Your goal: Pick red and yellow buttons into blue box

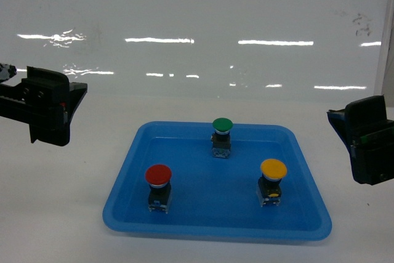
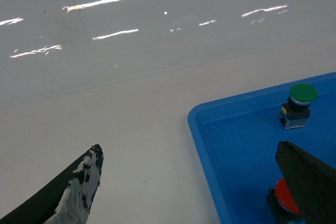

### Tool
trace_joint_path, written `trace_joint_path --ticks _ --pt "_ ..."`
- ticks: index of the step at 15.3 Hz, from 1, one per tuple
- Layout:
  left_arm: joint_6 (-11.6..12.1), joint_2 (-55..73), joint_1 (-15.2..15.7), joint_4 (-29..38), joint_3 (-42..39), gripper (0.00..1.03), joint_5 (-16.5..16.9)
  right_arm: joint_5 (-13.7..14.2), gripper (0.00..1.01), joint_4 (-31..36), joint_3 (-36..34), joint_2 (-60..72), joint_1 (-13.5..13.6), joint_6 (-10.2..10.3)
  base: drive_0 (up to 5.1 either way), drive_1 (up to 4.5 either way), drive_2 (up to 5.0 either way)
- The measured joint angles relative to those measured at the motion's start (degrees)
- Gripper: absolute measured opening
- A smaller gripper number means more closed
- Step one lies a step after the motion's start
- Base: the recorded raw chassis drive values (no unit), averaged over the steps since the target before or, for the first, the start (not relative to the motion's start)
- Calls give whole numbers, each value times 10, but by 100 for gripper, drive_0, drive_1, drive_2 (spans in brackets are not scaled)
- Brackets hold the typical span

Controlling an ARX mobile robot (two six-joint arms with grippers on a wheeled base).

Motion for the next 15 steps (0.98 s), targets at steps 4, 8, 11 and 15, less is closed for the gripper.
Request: trace_joint_path --ticks 4,8,11,15 --pt "3 90 5 13 43 98 -14 7 98 26 37 80 26 2 0 0 0" --pt "13 90 12 26 42 98 -34 15 98 48 40 88 29 -11 0 0 0" --pt "13 90 12 27 42 98 -34 14 98 56 39 90 29 -13 0 0 0" --pt "13 90 12 27 42 98 -34 -2 98 47 71 200 14 -18 0 0 0"
